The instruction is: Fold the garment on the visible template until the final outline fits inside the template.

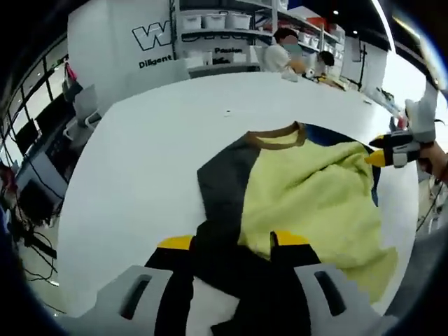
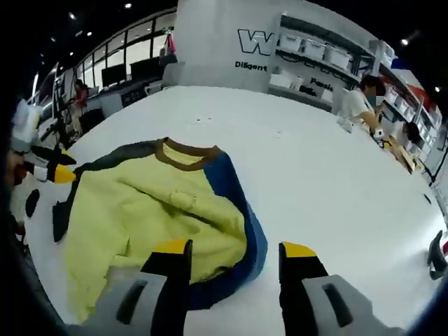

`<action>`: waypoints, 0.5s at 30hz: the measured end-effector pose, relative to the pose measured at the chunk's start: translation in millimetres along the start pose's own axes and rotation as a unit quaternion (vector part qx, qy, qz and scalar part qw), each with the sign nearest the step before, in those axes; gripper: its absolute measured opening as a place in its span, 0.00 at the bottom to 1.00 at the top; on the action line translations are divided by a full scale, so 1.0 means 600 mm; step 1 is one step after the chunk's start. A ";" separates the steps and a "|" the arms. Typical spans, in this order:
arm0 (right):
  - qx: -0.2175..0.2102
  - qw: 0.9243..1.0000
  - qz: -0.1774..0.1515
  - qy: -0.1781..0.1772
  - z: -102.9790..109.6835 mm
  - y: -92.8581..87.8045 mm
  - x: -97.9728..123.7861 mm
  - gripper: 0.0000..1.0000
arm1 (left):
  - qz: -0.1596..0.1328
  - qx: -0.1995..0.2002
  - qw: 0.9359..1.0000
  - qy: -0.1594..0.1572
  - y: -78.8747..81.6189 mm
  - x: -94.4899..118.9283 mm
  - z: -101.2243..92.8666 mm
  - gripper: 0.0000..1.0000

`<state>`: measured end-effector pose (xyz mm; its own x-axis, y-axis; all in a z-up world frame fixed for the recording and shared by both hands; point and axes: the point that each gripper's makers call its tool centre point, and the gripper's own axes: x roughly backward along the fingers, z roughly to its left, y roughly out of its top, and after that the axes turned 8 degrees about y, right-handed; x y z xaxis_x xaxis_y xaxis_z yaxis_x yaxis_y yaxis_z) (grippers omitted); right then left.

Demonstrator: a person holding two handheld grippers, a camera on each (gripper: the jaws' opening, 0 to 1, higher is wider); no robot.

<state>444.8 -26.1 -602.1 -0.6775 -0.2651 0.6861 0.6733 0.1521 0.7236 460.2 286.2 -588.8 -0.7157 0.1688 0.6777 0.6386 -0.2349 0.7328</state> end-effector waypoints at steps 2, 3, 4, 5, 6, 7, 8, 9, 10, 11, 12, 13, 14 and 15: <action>-0.019 1.000 0.002 0.005 0.007 -0.008 0.002 0.55 | -0.013 0.046 0.999 -0.012 0.005 0.006 -0.019 0.51; -0.023 1.000 0.006 0.010 0.012 -0.014 0.002 0.57 | -0.004 0.042 0.998 -0.035 -0.003 0.011 -0.039 0.55; -0.026 1.000 0.006 0.014 0.017 -0.017 0.002 0.57 | -0.003 0.042 0.999 -0.031 -0.007 0.015 -0.043 0.58; -0.031 0.999 0.007 0.019 0.025 -0.023 0.003 0.56 | -0.009 0.035 0.999 -0.036 -0.007 0.019 -0.050 0.58; -0.032 0.999 0.008 0.020 0.029 -0.026 0.004 0.56 | -0.011 0.027 0.999 -0.042 -0.009 0.022 -0.057 0.58; -0.035 0.999 0.013 0.021 0.036 -0.034 0.005 0.56 | -0.008 0.027 0.999 -0.040 -0.014 0.027 -0.063 0.58; -0.038 0.999 0.016 0.022 0.039 -0.039 0.005 0.55 | -0.008 0.018 0.999 -0.047 -0.017 0.031 -0.071 0.60; -0.043 0.999 0.015 0.023 0.044 -0.044 0.006 0.55 | -0.007 0.013 0.999 -0.052 -0.022 0.036 -0.080 0.62; -0.045 0.999 0.016 0.024 0.048 -0.049 0.006 0.54 | -0.007 0.012 0.998 -0.054 -0.026 0.040 -0.086 0.64; -0.050 0.998 0.018 0.024 0.051 -0.054 0.006 0.53 | -0.006 0.008 0.998 -0.059 -0.031 0.045 -0.093 0.65; -0.062 0.998 0.022 0.024 0.055 -0.062 0.005 0.51 | -0.004 0.000 0.998 -0.067 -0.038 0.051 -0.105 0.66; -0.066 0.997 0.023 0.026 0.057 -0.065 0.004 0.49 | -0.002 -0.001 0.998 -0.067 -0.041 0.053 -0.107 0.66; -0.092 0.995 0.028 0.031 0.067 -0.075 0.003 0.47 | 0.005 -0.021 0.997 -0.079 -0.054 0.061 -0.124 0.67; -0.090 0.995 0.029 0.031 0.068 -0.077 0.001 0.46 | 0.006 -0.022 0.997 -0.077 -0.060 0.065 -0.130 0.68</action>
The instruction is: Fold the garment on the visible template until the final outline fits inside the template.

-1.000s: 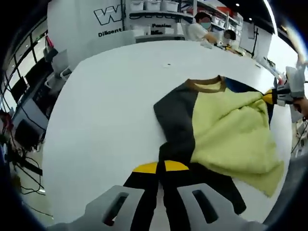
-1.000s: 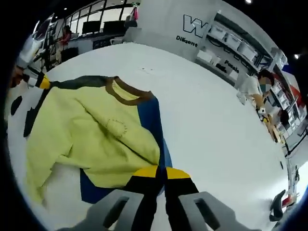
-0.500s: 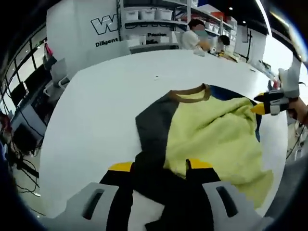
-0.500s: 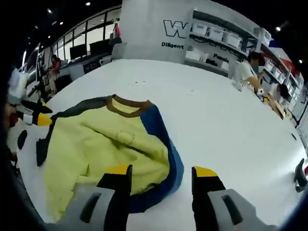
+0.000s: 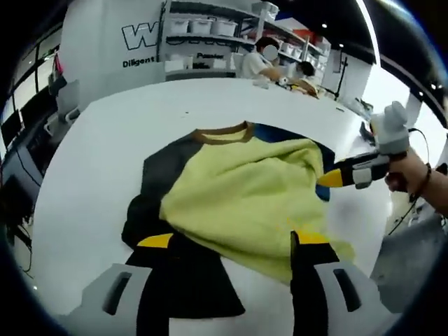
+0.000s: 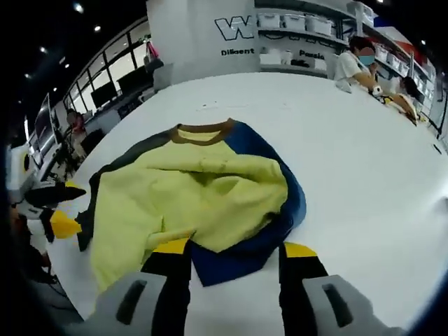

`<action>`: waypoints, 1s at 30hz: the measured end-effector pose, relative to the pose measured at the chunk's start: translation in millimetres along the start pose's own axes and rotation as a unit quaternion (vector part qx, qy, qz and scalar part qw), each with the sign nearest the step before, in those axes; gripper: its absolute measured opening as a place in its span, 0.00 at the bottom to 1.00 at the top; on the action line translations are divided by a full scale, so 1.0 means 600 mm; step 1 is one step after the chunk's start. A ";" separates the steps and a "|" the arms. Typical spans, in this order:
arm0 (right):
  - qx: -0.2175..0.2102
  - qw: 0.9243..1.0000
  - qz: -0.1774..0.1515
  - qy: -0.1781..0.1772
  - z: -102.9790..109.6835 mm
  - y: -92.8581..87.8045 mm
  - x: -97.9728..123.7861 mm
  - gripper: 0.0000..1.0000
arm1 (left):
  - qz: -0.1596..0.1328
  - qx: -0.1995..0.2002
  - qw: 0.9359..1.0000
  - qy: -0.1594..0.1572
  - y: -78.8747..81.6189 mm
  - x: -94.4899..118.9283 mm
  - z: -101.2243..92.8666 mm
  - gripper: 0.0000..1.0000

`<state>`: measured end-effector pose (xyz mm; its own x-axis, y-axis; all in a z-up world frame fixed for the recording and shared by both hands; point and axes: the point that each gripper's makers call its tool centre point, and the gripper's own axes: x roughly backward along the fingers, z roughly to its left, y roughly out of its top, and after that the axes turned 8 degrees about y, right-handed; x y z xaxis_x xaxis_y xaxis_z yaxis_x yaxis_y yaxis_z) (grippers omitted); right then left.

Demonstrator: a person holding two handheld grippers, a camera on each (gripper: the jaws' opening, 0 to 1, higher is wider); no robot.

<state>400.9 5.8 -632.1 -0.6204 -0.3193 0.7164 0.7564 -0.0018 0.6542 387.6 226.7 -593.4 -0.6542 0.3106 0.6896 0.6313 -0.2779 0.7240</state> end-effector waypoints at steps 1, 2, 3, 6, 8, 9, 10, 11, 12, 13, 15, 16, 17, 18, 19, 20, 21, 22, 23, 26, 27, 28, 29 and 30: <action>0.001 1.000 -0.001 -0.001 0.002 -0.002 -0.002 0.45 | 0.000 -0.001 1.000 0.000 -0.005 0.003 -0.007 0.69; 0.000 1.000 -0.001 -0.002 0.005 -0.003 -0.003 0.45 | 0.001 -0.009 1.000 -0.006 -0.011 0.005 -0.016 0.70; -0.002 1.000 -0.002 -0.003 0.007 -0.005 -0.003 0.44 | 0.007 -0.019 1.000 -0.014 -0.019 0.009 -0.027 0.71; -0.007 1.000 -0.008 -0.005 0.013 -0.003 -0.005 0.44 | 0.011 -0.048 0.999 -0.022 -0.036 0.017 -0.042 0.75; -0.008 1.000 -0.011 -0.008 0.014 -0.001 -0.007 0.42 | 0.010 -0.046 0.998 -0.034 -0.039 0.023 -0.052 0.75; -0.009 1.000 -0.011 -0.009 0.013 -0.001 -0.008 0.41 | 0.011 -0.048 0.997 -0.058 -0.044 0.028 -0.066 0.74; -0.010 1.000 -0.010 -0.010 0.013 -0.001 -0.010 0.40 | 0.007 -0.055 0.996 -0.073 -0.045 0.032 -0.076 0.75; -0.012 1.000 -0.011 -0.009 0.013 -0.001 -0.011 0.39 | 0.010 -0.059 0.996 -0.071 -0.049 0.034 -0.077 0.75; -0.013 1.000 -0.010 -0.007 0.013 -0.002 -0.012 0.39 | 0.011 -0.068 0.995 -0.077 -0.052 0.035 -0.082 0.74; -0.017 1.000 -0.010 -0.007 0.013 -0.002 -0.014 0.38 | 0.009 -0.079 0.993 -0.087 -0.055 0.036 -0.091 0.72; -0.020 1.000 -0.012 -0.011 0.012 -0.001 -0.015 0.37 | 0.003 -0.086 0.991 -0.101 -0.060 0.037 -0.109 0.69; -0.018 1.000 -0.011 -0.011 0.011 -0.001 -0.017 0.37 | 0.006 -0.089 0.990 -0.108 -0.064 0.038 -0.117 0.68; -0.019 1.000 -0.012 -0.014 0.012 0.000 -0.017 0.36 | 0.013 -0.091 0.990 -0.109 -0.070 0.035 -0.124 0.68; -0.019 1.000 -0.013 -0.014 0.012 0.000 -0.017 0.36 | 0.016 -0.098 0.989 -0.113 -0.073 0.035 -0.128 0.68; -0.016 1.000 -0.012 -0.017 0.013 0.000 -0.018 0.36 | 0.018 -0.116 0.986 -0.117 -0.079 0.032 -0.137 0.68; -0.017 1.000 -0.013 -0.020 0.012 0.001 -0.018 0.35 | 0.021 -0.135 0.983 -0.121 -0.083 0.031 -0.144 0.68; -0.018 1.000 -0.014 -0.022 0.011 0.002 -0.019 0.35 | 0.020 -0.143 0.982 -0.124 -0.086 0.029 -0.149 0.67; -0.015 0.999 -0.016 -0.025 0.010 0.003 -0.021 0.34 | 0.027 -0.151 0.980 -0.129 -0.091 0.029 -0.155 0.66; -0.015 0.999 -0.016 -0.027 0.010 0.003 -0.021 0.34 | 0.031 -0.150 0.980 -0.128 -0.092 0.028 -0.157 0.64; -0.016 0.999 -0.019 -0.035 0.009 0.004 -0.023 0.32 | 0.026 -0.164 0.978 -0.128 -0.093 0.023 -0.165 0.63; -0.016 0.999 -0.019 -0.037 0.009 0.005 -0.023 0.32 | 0.026 -0.172 0.976 -0.128 -0.094 0.021 -0.166 0.63; -0.016 0.999 -0.018 -0.039 0.008 0.005 -0.024 0.32 | 0.033 -0.178 0.975 -0.126 -0.098 0.019 -0.166 0.62; -0.014 0.999 -0.017 -0.041 0.008 0.005 -0.024 0.31 | 0.034 -0.182 0.975 -0.124 -0.100 0.018 -0.166 0.61; -0.015 0.999 -0.017 -0.043 0.007 0.005 -0.024 0.31 | 0.034 -0.189 0.974 -0.125 -0.102 0.017 -0.168 0.60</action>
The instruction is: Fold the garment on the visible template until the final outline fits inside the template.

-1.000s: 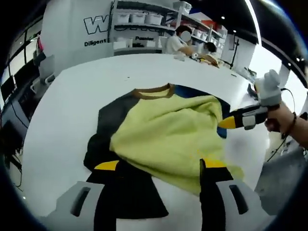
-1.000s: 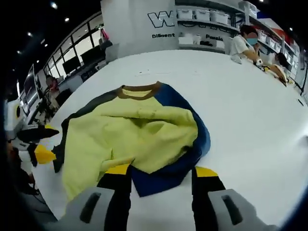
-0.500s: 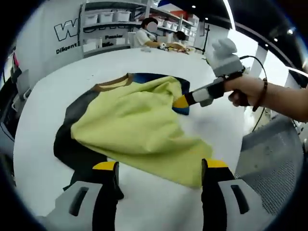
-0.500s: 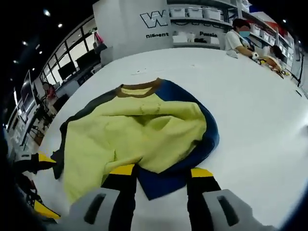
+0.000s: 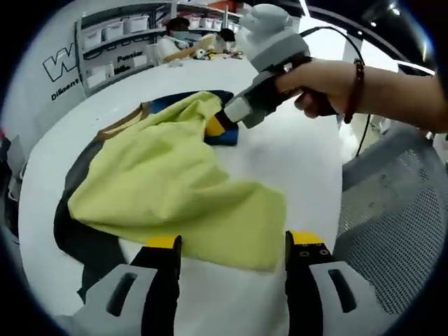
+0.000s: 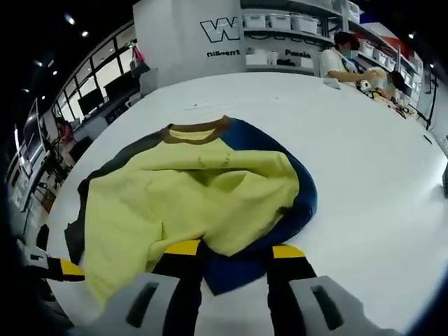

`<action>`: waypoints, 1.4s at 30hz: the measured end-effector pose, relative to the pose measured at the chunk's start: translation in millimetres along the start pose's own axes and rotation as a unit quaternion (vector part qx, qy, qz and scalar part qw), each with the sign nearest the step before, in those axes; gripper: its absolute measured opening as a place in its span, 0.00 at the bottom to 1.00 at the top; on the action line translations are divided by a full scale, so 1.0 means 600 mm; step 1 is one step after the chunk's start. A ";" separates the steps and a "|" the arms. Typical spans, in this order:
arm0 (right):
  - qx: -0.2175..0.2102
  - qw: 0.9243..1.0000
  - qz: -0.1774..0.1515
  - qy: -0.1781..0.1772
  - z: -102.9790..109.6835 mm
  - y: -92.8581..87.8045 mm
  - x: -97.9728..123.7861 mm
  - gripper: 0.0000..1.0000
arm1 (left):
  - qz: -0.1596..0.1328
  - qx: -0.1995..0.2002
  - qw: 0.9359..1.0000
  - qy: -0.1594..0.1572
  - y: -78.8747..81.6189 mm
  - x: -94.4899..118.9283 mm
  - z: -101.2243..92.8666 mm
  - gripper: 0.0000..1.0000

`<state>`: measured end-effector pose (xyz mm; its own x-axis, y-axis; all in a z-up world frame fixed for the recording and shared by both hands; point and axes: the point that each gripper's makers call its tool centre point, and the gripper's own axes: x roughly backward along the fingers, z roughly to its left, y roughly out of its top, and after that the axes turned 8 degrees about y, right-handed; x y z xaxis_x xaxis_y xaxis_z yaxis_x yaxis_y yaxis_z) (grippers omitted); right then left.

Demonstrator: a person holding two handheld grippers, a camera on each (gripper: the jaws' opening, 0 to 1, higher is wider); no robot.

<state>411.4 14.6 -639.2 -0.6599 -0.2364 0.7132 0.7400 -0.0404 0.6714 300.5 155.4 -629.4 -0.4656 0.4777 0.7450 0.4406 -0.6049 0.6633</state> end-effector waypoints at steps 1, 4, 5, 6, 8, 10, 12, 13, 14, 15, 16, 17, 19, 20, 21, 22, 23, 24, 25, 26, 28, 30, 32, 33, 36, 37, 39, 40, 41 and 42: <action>-0.001 1.000 0.000 0.000 0.000 0.000 0.000 0.31 | 0.004 -0.002 1.000 0.002 -0.002 -0.002 -0.001 0.58; 0.004 1.000 0.002 -0.005 -0.001 0.001 -0.002 0.29 | 0.008 -0.004 1.000 0.002 -0.004 -0.008 -0.003 0.55; 0.011 1.000 0.004 -0.006 -0.001 0.000 -0.003 0.28 | 0.010 -0.005 1.000 0.005 -0.005 -0.010 -0.003 0.55; 0.022 1.000 0.007 -0.011 -0.003 0.000 -0.003 0.28 | 0.012 -0.012 1.000 0.008 -0.007 -0.012 -0.002 0.54; 0.029 0.999 0.010 -0.014 -0.002 -0.001 -0.003 0.27 | 0.017 -0.015 1.000 0.011 -0.008 -0.015 -0.002 0.51; 0.031 0.999 0.010 -0.016 -0.003 -0.001 -0.003 0.27 | 0.014 -0.020 1.000 0.015 -0.006 -0.016 -0.001 0.50; 0.031 0.999 0.010 -0.016 -0.004 -0.001 -0.003 0.26 | 0.015 -0.023 0.999 0.022 -0.005 -0.017 0.005 0.44; 0.027 0.999 0.009 -0.016 -0.004 0.000 -0.003 0.25 | 0.015 -0.028 0.999 0.024 -0.006 -0.017 0.007 0.41; 0.027 0.999 0.009 -0.015 -0.003 0.000 -0.004 0.24 | 0.016 -0.032 0.999 0.025 -0.006 -0.016 0.009 0.37; 0.033 0.999 0.009 -0.013 -0.002 0.001 -0.005 0.22 | 0.013 -0.035 0.999 0.025 -0.005 -0.016 0.010 0.33; 0.035 0.999 0.010 -0.011 -0.001 0.001 -0.005 0.19 | 0.015 -0.031 0.999 0.024 -0.006 -0.015 0.011 0.28; 0.036 0.999 0.010 -0.007 0.001 0.001 -0.005 0.16 | 0.015 -0.030 0.999 0.023 -0.007 -0.014 0.010 0.16; 0.040 0.999 0.011 -0.005 0.001 0.001 -0.005 0.10 | 0.012 -0.016 1.000 0.019 -0.006 -0.012 0.011 0.04; 0.045 0.999 0.011 -0.005 0.001 0.001 -0.004 0.07 | 0.012 -0.009 1.000 0.016 -0.007 -0.011 0.010 0.03; 0.048 0.999 0.012 -0.004 0.002 0.000 -0.004 0.03 | 0.014 -0.007 1.000 0.013 -0.009 -0.010 0.010 0.03; 0.048 0.999 0.011 -0.003 0.001 0.000 -0.003 0.02 | 0.016 -0.007 1.000 0.013 -0.011 -0.010 0.011 0.03; 0.048 0.999 0.013 -0.001 0.002 -0.001 -0.003 0.02 | 0.016 -0.008 1.000 0.012 -0.012 -0.009 0.010 0.03; 0.046 0.999 0.015 0.003 0.003 -0.001 -0.002 0.01 | 0.016 -0.009 1.000 0.012 -0.012 -0.007 0.011 0.03; 0.047 0.999 0.016 0.004 0.002 0.001 -0.001 0.01 | 0.016 -0.010 1.000 0.013 -0.013 -0.005 0.012 0.03; 0.053 0.998 0.020 0.005 0.002 0.000 0.000 0.00 | 0.016 -0.011 1.000 0.014 -0.013 -0.003 0.014 0.03; 0.076 0.997 0.031 0.007 -0.001 0.000 0.003 0.00 | 0.014 -0.013 1.000 0.016 -0.012 0.003 0.018 0.02; 0.087 0.996 0.036 0.007 -0.004 0.000 0.007 0.00 | 0.013 -0.018 1.000 0.014 -0.012 0.011 0.020 0.02; 0.094 0.995 0.042 0.006 -0.010 0.000 0.014 0.00 | 0.014 -0.021 0.999 0.021 -0.015 0.019 0.027 0.02; 0.103 0.994 0.046 0.006 -0.013 0.000 0.016 0.00 | 0.014 -0.024 0.999 0.022 -0.016 0.022 0.030 0.02; 0.124 0.991 0.057 0.004 -0.026 -0.002 0.022 0.00 | 0.016 -0.022 0.999 0.032 -0.019 0.034 0.044 0.02; 0.130 0.990 0.061 0.006 -0.030 -0.002 0.024 0.00 | 0.015 -0.020 0.999 0.039 -0.020 0.038 0.052 0.02; 0.144 0.987 0.063 0.014 -0.037 0.002 0.028 0.00 | 0.020 -0.022 0.998 0.048 -0.025 0.044 0.065 0.02; 0.166 0.983 0.071 0.019 -0.041 0.003 0.029 0.00 | 0.021 -0.022 0.998 0.054 -0.026 0.047 0.072 0.02; 0.180 0.980 0.078 0.018 -0.047 0.005 0.031 0.00 | 0.022 -0.023 0.998 0.056 -0.027 0.049 0.077 0.02; 0.190 0.978 0.085 0.021 -0.051 0.007 0.032 0.00 | 0.024 -0.021 0.998 0.061 -0.028 0.052 0.085 0.02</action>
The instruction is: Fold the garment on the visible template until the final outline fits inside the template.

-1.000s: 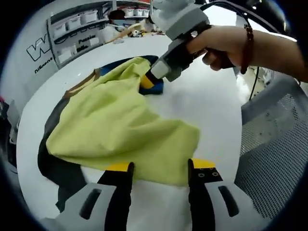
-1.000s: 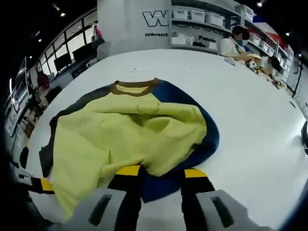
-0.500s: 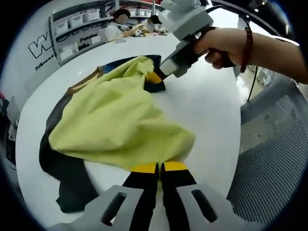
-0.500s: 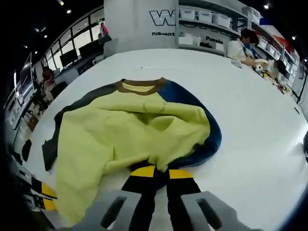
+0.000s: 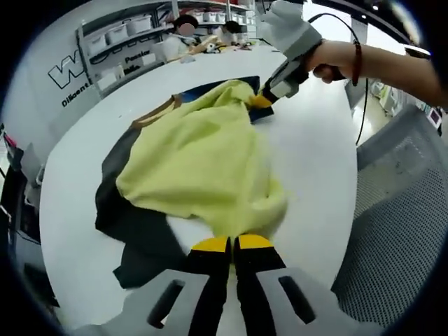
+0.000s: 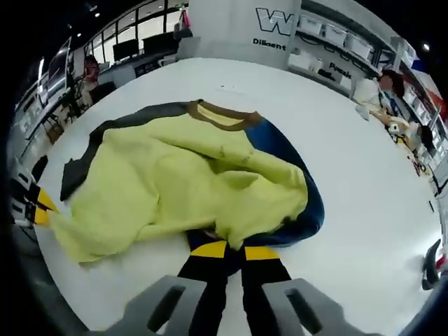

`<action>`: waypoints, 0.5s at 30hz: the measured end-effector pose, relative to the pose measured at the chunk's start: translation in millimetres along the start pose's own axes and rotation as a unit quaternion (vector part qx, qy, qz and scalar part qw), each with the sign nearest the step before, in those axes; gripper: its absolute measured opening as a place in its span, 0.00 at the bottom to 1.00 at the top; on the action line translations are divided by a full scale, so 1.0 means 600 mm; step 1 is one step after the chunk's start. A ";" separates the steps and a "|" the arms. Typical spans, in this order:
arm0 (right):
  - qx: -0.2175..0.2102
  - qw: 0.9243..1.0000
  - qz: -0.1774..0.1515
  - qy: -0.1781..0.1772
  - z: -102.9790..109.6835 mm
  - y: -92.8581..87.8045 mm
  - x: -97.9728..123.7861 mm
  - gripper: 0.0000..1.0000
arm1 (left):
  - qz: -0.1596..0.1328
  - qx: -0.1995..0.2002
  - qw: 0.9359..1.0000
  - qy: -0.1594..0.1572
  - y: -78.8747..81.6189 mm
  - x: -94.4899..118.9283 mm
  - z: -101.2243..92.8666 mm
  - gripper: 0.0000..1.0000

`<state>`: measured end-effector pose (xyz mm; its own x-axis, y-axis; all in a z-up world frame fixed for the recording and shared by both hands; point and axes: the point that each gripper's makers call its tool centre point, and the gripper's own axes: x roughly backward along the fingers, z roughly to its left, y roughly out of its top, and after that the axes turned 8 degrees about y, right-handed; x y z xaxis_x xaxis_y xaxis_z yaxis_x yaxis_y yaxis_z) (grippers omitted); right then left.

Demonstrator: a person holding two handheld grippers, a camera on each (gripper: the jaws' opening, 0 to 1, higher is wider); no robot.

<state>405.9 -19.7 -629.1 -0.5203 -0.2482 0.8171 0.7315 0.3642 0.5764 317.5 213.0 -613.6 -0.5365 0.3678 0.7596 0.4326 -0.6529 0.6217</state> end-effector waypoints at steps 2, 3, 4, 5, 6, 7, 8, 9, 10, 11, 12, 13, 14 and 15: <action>0.009 1.000 -0.002 0.004 -0.008 0.006 0.004 0.00 | 0.001 0.000 1.000 0.008 -0.001 0.003 0.011 0.02; 0.025 1.000 -0.003 0.009 -0.017 0.014 0.010 0.00 | 0.003 -0.003 1.000 0.016 -0.002 0.005 0.021 0.02; 0.027 1.000 -0.003 0.008 -0.023 0.017 0.013 0.00 | 0.003 -0.003 1.000 0.018 -0.002 0.005 0.025 0.02; 0.037 0.999 -0.001 0.008 -0.029 0.020 0.016 0.00 | 0.003 -0.003 1.000 0.019 -0.002 0.005 0.027 0.02; 0.048 0.999 0.002 0.007 -0.035 0.022 0.019 0.00 | 0.001 -0.004 1.000 0.021 0.001 0.009 0.033 0.02; 0.052 0.999 0.002 0.003 -0.043 0.025 0.022 0.00 | 0.000 -0.003 1.000 0.024 0.003 0.010 0.037 0.02; 0.056 0.998 0.001 0.000 -0.054 0.029 0.025 0.00 | -0.003 -0.004 1.000 0.027 0.007 0.012 0.042 0.02; 0.061 0.998 0.003 0.005 -0.057 0.031 0.027 0.00 | -0.003 -0.006 1.000 0.028 0.008 0.013 0.045 0.02; 0.063 0.998 0.007 0.015 -0.056 0.031 0.029 0.00 | -0.002 -0.008 1.000 0.029 0.009 0.014 0.048 0.02; 0.063 0.998 0.010 0.018 -0.061 0.031 0.032 0.00 | -0.002 -0.008 1.000 0.030 0.010 0.016 0.051 0.02; 0.078 0.996 0.020 0.025 -0.062 0.029 0.034 0.00 | -0.003 -0.008 0.999 0.031 0.011 0.017 0.054 0.02; 0.084 0.996 0.021 0.023 -0.066 0.029 0.036 0.00 | -0.004 -0.008 0.999 0.031 0.011 0.017 0.056 0.02; 0.100 0.994 0.028 0.030 -0.071 0.028 0.038 0.00 | -0.004 -0.008 0.999 0.032 0.011 0.018 0.058 0.02; 0.109 0.993 0.033 0.032 -0.076 0.027 0.040 0.00 | -0.005 -0.008 0.999 0.032 0.011 0.019 0.060 0.02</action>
<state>425.5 -60.8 -600.0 -0.4402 -0.2724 0.8556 0.6463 0.5654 0.5125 340.5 236.8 -593.9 -0.5867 0.3317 0.7387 0.4152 -0.6600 0.6261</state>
